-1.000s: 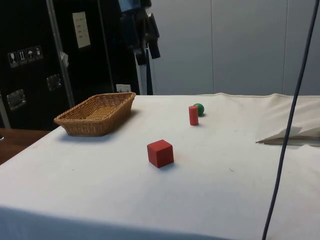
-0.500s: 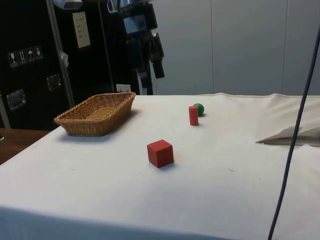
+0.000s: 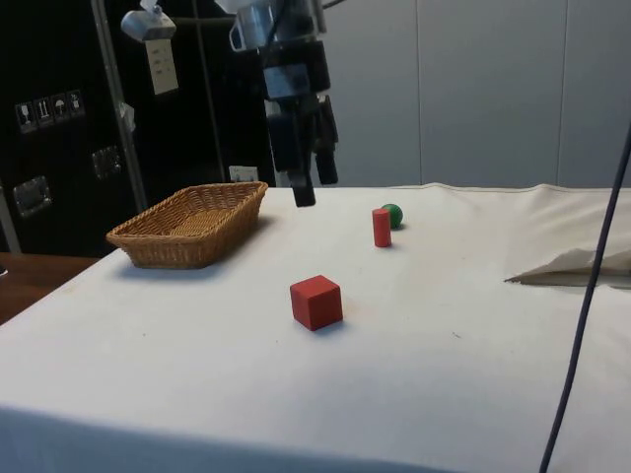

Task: Pick up the object to the left of the cylinder and place it into the basket.

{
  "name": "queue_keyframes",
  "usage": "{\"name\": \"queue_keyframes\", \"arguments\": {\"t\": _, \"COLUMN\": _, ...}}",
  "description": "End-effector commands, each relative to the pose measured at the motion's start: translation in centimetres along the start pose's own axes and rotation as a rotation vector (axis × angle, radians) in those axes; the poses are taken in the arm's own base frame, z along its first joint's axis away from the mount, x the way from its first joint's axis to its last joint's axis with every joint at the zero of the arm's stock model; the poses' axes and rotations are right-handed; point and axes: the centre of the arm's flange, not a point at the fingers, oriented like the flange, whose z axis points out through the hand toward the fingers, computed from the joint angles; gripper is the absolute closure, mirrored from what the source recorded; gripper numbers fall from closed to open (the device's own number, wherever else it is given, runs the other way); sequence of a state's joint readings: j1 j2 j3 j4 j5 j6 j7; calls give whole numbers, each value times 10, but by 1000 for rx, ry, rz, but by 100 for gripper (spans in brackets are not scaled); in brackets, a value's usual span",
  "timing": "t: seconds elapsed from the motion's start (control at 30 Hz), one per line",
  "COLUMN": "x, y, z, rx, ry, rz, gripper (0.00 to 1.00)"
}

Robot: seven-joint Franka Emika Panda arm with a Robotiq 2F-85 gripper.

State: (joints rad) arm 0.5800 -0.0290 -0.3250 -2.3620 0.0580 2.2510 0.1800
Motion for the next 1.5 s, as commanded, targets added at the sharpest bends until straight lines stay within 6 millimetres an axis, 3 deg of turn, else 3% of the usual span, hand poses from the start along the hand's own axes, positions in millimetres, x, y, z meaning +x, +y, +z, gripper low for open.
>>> {"name": "queue_keyframes", "arguments": {"t": 0.0, "x": -3, "y": -2, "z": 2, "rx": -6, "ry": 18, "rz": 2, "gripper": 0}}
{"name": "queue_keyframes", "arguments": {"t": 0.5, "x": -3, "y": -6, "z": 13, "rx": 21, "ry": 60, "rz": 16, "gripper": 0}}
{"name": "queue_keyframes", "arguments": {"t": 0.8, "x": 20, "y": -6, "z": 27, "rx": 14, "ry": 78, "rz": 40, "gripper": 0}}
{"name": "queue_keyframes", "arguments": {"t": 1.47, "x": 35, "y": 0, "z": 78, "rx": -11, "ry": 104, "rz": 139, "gripper": 0}}
